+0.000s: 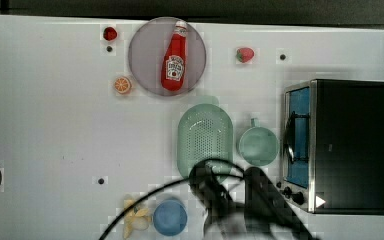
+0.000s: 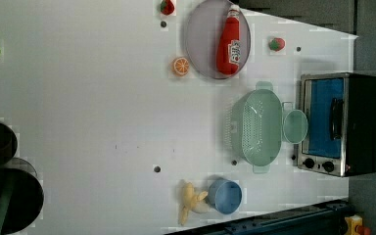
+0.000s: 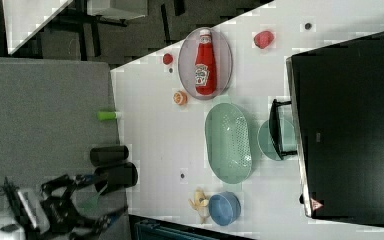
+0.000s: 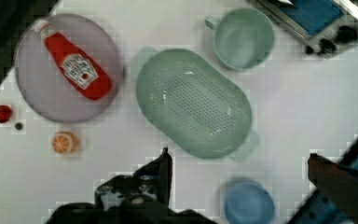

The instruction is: Drag strainer right to left.

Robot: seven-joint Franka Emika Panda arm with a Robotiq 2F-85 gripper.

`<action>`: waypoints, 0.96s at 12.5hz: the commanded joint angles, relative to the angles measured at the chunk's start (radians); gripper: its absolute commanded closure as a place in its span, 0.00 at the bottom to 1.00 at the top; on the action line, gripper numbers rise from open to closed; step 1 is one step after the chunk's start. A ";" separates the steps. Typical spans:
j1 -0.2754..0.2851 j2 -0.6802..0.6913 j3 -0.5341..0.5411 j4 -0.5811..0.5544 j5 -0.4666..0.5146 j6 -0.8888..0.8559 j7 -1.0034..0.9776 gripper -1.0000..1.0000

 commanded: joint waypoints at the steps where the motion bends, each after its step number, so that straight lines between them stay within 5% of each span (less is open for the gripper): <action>1: 0.015 0.189 0.016 -0.177 0.009 0.121 0.077 0.00; 6: 0.015 0.400 0.033 -0.321 0.008 0.555 0.359 0.00; 12: 0.021 0.721 0.056 -0.313 0.008 0.858 0.667 0.00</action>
